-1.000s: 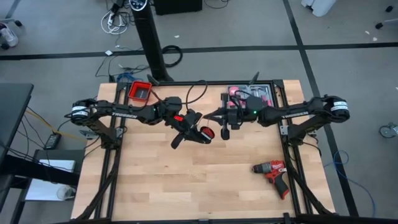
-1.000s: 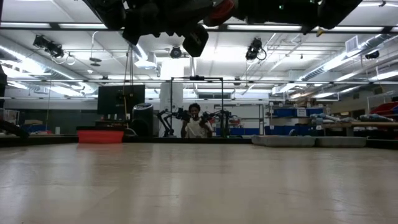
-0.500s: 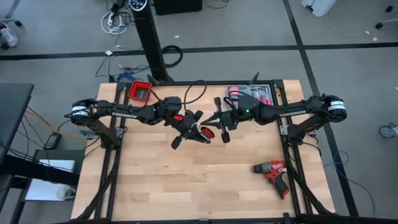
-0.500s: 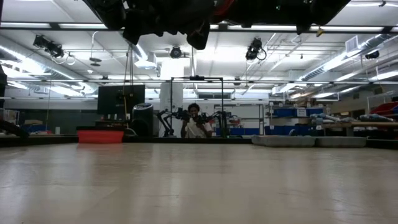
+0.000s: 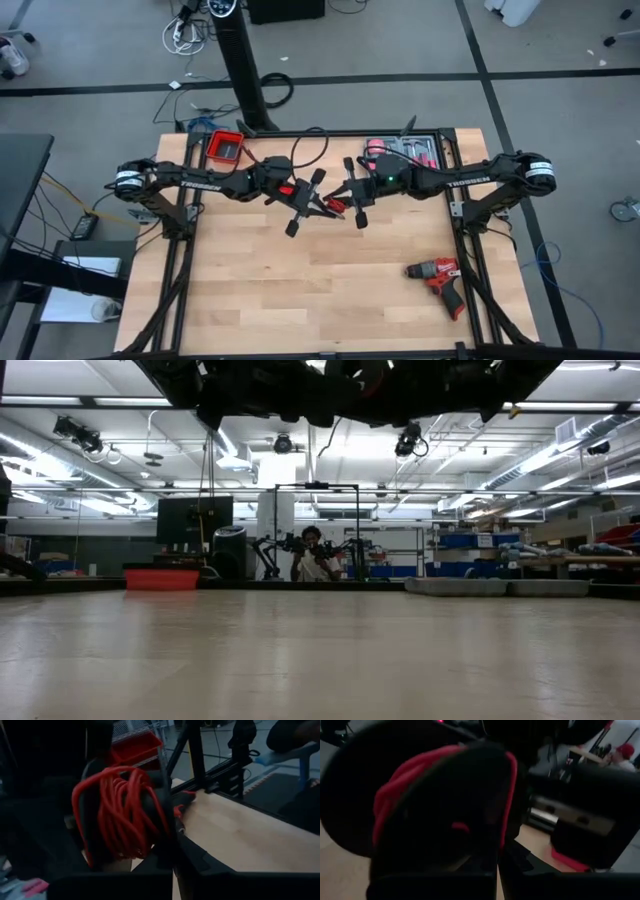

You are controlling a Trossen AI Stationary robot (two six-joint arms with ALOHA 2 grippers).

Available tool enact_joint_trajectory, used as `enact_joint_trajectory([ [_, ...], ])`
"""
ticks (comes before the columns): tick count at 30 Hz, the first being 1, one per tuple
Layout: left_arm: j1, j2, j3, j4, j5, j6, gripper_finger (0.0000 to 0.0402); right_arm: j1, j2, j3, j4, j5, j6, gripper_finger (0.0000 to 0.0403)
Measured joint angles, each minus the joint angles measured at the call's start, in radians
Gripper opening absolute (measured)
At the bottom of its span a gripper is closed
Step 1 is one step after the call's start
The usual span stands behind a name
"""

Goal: Coil cords
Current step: Coil the red wire onto the black spool

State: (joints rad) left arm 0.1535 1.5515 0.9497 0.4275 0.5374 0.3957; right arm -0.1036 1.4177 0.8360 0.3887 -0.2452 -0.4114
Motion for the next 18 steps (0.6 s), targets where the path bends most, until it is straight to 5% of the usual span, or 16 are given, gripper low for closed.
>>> enact_joint_trajectory([
  [18,-0.002,-0.002,0.004,0.058,-0.049,0.052,0.0006,-0.03,0.003,-0.044,0.004,-0.032,0.175,0.0034],
])
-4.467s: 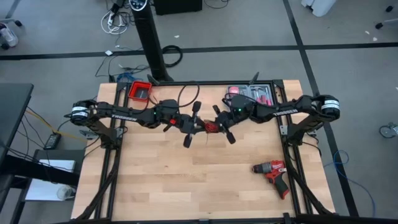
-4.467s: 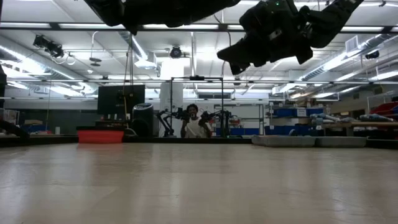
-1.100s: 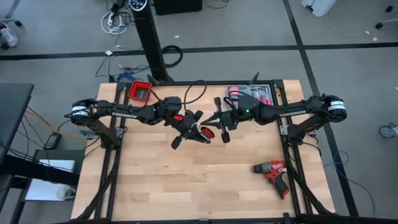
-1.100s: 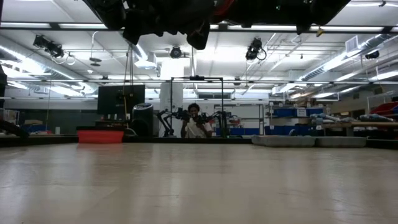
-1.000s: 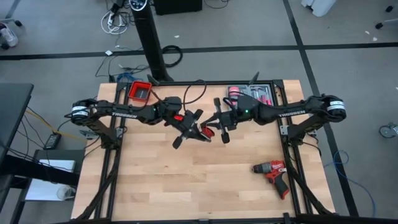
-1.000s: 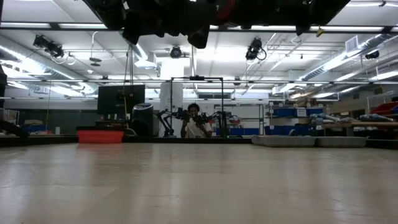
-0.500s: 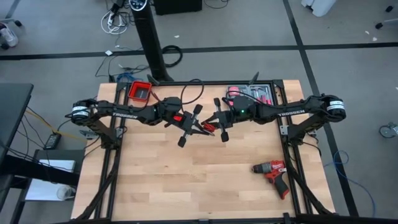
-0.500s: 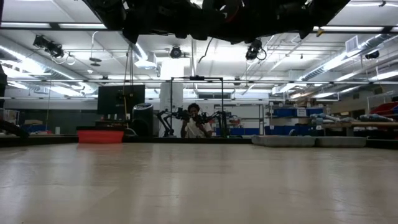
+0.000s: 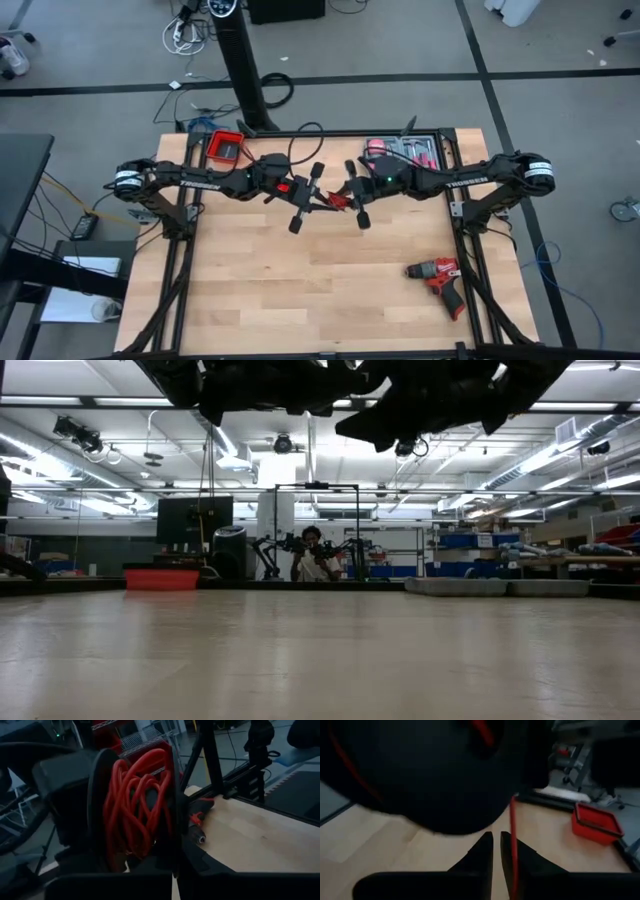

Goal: Coil cords
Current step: Coil the red wire onto the black spool

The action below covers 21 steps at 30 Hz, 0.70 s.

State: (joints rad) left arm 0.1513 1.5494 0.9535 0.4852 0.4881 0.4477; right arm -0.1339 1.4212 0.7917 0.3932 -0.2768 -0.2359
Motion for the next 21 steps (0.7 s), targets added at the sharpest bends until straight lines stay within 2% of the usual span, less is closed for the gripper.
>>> enact_joint_trajectory([
  [4,0.0,0.0,0.0,0.001,0.002,-0.001,0.0006,-0.007,-0.001,-0.052,0.073,0.0,0.022,0.0034],
  [15,0.0,0.0,-0.001,0.001,0.007,-0.009,0.0006,-0.013,-0.001,-0.144,0.085,0.005,0.081,0.0034],
  [21,-0.001,0.0,-0.002,-0.004,0.008,-0.013,0.0006,-0.025,-0.04,-0.23,0.114,0.122,0.071,0.0034],
])
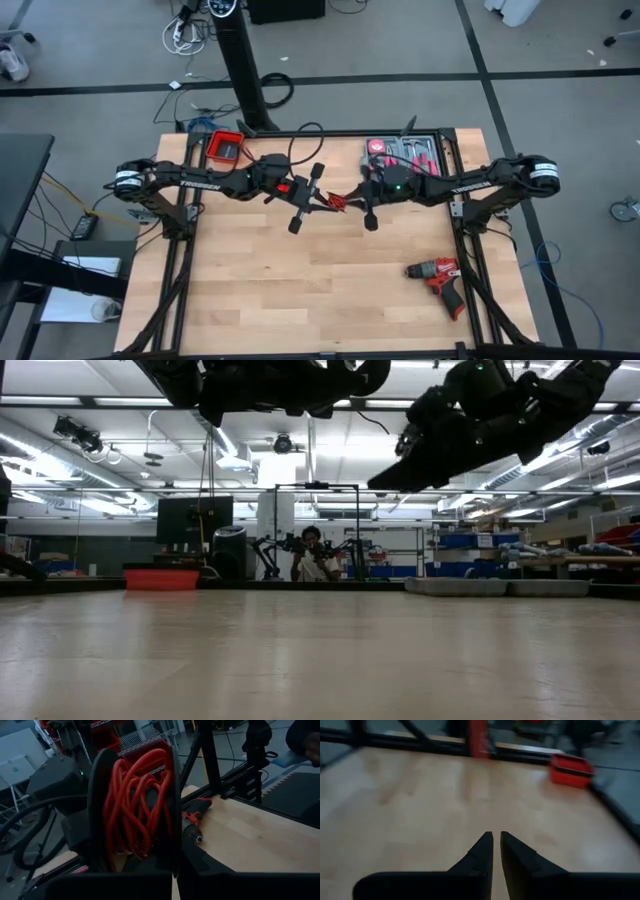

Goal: Coil cords
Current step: Coil the red wire onto the black spool

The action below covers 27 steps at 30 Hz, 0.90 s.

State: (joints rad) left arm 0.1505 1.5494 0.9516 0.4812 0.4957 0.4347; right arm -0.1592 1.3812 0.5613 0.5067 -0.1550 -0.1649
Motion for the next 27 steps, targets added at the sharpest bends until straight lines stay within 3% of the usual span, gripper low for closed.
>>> enact_joint_trajectory([
  [6,-0.001,0.0,0.0,-0.009,0.0,-0.001,0.0006,-0.006,-0.109,-0.045,-0.034,0.128,-0.072,0.0036],
  [12,-0.001,0.0,0.0,-0.019,-0.021,-0.001,0.0006,0.001,-0.182,-0.022,-0.132,0.14,-0.077,0.0062],
  [19,-0.001,0.0,0.0,-0.025,-0.049,-0.001,0.0006,0.037,-0.165,0.023,-0.144,0.143,-0.063,0.0106],
  [27,-0.001,0.001,0.0,-0.041,-0.053,-0.001,0.0006,0.042,-0.15,0.043,-0.134,0.16,-0.062,0.0113],
])
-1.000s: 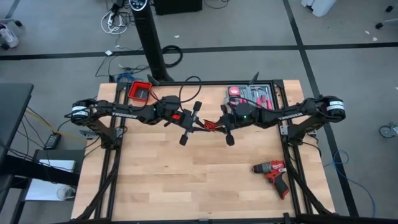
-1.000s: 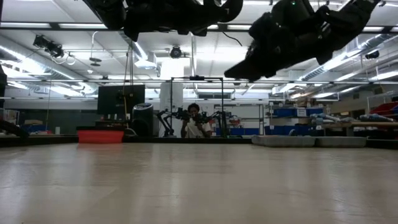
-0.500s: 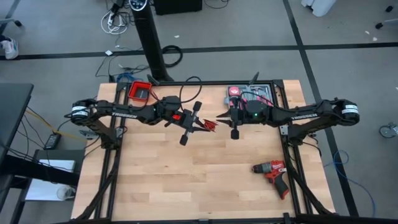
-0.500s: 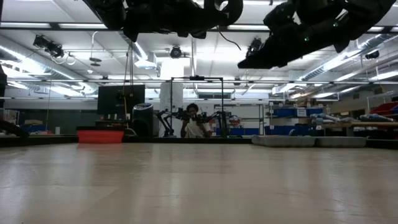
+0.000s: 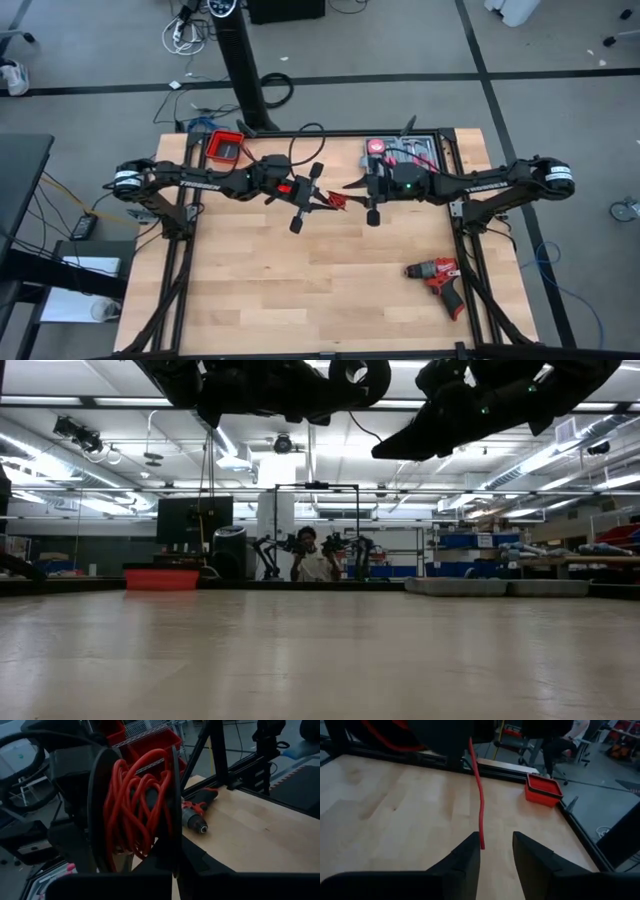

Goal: Coil cords
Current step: Coil the red wire onto the black spool

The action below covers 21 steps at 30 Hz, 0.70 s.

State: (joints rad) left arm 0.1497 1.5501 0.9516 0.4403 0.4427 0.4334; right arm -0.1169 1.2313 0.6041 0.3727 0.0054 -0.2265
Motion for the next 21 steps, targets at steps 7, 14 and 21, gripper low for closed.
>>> enact_joint_trajectory([
  [7,0.0,0.0,0.0,-0.006,-0.008,0.0,0.0006,0.0,0.022,0.0,0.02,0.0,0.013,0.0096],
  [14,0.0,0.0,0.0,-0.018,-0.066,0.0,0.0006,0.026,0.03,-0.001,0.024,-0.022,-0.027,0.001],
  [21,0.0,0.0,0.0,-0.091,-0.147,-0.001,0.0006,0.046,0.018,-0.001,-0.035,-0.016,-0.07,0.0004],
])
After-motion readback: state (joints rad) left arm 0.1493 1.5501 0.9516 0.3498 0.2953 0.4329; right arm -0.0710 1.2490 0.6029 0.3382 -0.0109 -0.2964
